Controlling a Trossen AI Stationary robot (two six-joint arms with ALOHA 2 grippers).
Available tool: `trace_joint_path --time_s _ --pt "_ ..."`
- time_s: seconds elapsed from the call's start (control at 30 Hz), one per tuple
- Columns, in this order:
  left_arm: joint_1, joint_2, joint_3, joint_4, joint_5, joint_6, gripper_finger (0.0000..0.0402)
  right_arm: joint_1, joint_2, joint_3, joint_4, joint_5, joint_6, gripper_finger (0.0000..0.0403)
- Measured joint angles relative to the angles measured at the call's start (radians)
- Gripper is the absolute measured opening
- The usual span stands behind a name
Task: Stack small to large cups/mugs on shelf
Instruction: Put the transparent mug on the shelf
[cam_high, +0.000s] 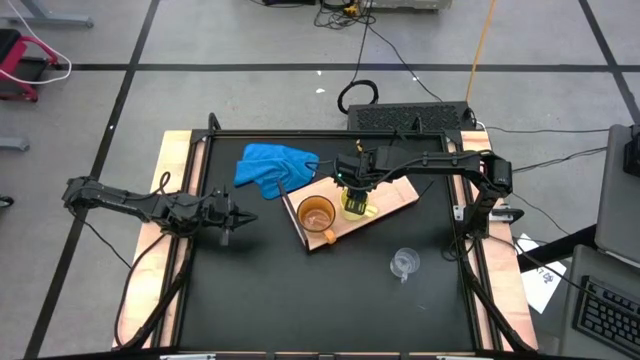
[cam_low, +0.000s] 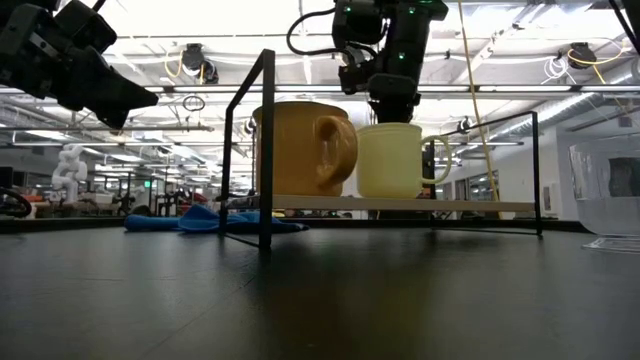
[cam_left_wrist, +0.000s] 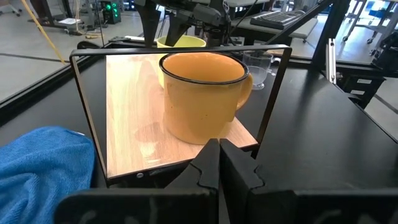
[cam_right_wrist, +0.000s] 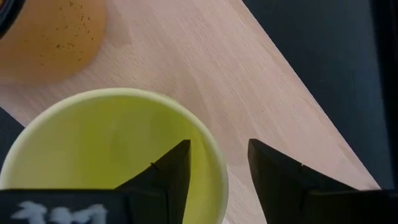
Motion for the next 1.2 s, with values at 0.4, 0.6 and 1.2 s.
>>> trace_joint_path --time_s 0.4,0.6,1.2 --pt "0.000 0.000 0.000 0.000 0.000 0.006 0.0015 0.000 -0.039 0.002 -0.001 -0.056 -0.022 0.0153" --pt "0.000 0.000 0.000 0.002 0.000 0.006 0.0015 0.000 -0.131 0.002 0.018 -0.056 -0.014 0.0153" --pt "0.000 0.000 0.000 0.001 0.000 0.003 0.0015 0.003 -0.375 0.002 -0.184 -0.104 -0.001 0.0011"
